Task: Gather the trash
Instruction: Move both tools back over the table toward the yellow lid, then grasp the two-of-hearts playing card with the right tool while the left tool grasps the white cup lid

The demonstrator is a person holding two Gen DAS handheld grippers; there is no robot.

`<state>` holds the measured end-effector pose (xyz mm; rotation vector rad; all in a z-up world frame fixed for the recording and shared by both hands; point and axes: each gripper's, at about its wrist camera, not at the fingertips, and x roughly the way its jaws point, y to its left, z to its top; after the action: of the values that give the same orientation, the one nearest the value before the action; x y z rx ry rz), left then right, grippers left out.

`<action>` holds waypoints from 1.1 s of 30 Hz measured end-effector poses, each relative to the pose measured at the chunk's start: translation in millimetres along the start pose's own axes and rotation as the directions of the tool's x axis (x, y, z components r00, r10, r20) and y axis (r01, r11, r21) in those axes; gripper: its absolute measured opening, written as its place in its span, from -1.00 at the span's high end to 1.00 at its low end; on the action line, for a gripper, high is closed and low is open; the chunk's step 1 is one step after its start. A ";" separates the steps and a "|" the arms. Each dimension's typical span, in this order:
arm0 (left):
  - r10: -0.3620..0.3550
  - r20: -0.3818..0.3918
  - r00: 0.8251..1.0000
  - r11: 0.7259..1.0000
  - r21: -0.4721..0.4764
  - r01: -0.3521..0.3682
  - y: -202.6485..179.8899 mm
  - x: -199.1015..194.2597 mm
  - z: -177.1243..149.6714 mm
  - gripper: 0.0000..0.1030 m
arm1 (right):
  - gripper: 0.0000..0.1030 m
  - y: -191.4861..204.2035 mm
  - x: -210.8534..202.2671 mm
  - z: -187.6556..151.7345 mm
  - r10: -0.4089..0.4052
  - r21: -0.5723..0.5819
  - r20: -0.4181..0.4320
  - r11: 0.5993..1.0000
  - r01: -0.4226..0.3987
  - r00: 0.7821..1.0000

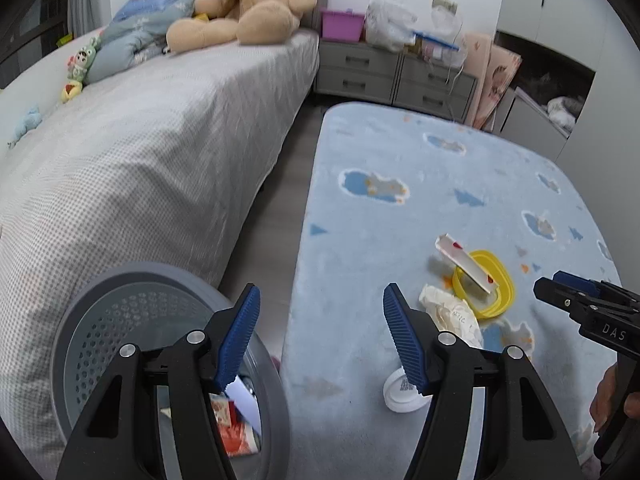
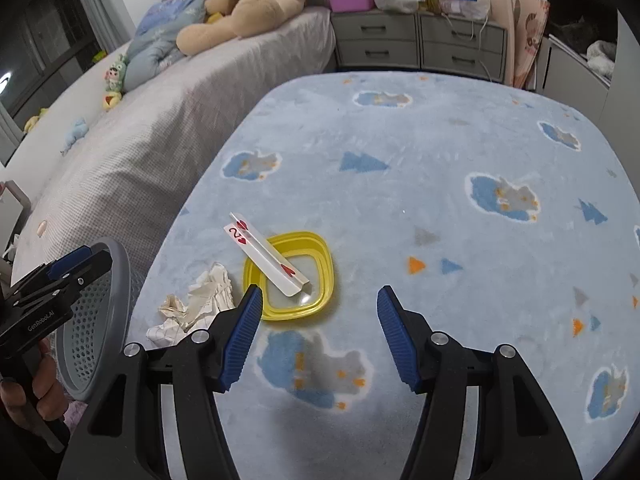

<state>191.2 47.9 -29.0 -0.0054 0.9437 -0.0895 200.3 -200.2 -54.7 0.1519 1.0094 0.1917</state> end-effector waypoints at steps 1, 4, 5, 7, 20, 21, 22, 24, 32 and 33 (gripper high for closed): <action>0.011 -0.019 1.000 1.000 0.000 -0.011 -0.8 0.0 1.8 -0.20 | -0.14 0.4 0.3 1.5 -0.007 -0.006 -0.014 1.000 0.007 1.000; 0.058 -0.091 0.994 0.998 0.019 -0.057 -3.9 -4.5 5.0 -0.20 | -0.14 4.7 0.9 7.6 -0.020 -0.024 -0.083 1.000 0.018 0.996; 0.069 -0.116 0.991 0.998 0.019 -0.067 -3.4 -8.0 4.4 -0.20 | -0.14 6.2 -1.2 9.1 -0.013 -0.025 -0.096 1.000 0.011 0.995; 0.076 -0.153 0.985 0.997 0.019 -0.074 -2.2 -15.0 1.8 -0.20 | -0.14 8.9 -1.9 13.2 0.009 -0.019 -0.136 1.000 -0.012 0.991; 0.087 -0.286 0.954 0.988 -0.096 -0.119 -4.0 -20.1 -16.4 -0.20 | -0.01 42.4 34.7 44.2 0.050 -0.180 -0.224 0.979 -0.092 0.973; 0.086 -0.292 0.953 0.987 -0.105 -0.121 -4.1 -18.5 -18.4 -0.20 | 0.03 43.1 39.9 45.7 0.047 -0.192 -0.231 0.977 -0.092 0.972; 0.087 -0.297 0.951 0.986 -0.112 -0.125 -4.3 -16.7 -20.2 -0.20 | 0.06 43.5 44.8 46.9 0.044 -0.200 -0.238 0.975 -0.093 0.970; 0.086 -0.306 0.948 0.984 -0.125 -0.130 -4.4 -13.3 -23.6 -0.20 | 0.11 43.7 53.2 48.0 0.038 -0.213 -0.252 0.973 -0.093 0.967; 0.071 -0.336 0.939 0.981 -0.145 -0.126 -10.5 1.7 -34.3 -0.20 | 0.35 47.4 76.7 43.2 0.005 -0.281 -0.290 0.955 -0.091 0.957; 0.070 -0.337 0.939 0.981 -0.145 -0.125 -10.8 2.7 -34.9 -0.20 | 0.42 48.0 78.6 42.9 0.006 -0.283 -0.294 0.955 -0.093 0.956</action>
<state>163.7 38.2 -51.2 -0.0985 1.2847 0.0838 273.2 -137.2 -86.7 -0.1278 1.2571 0.4177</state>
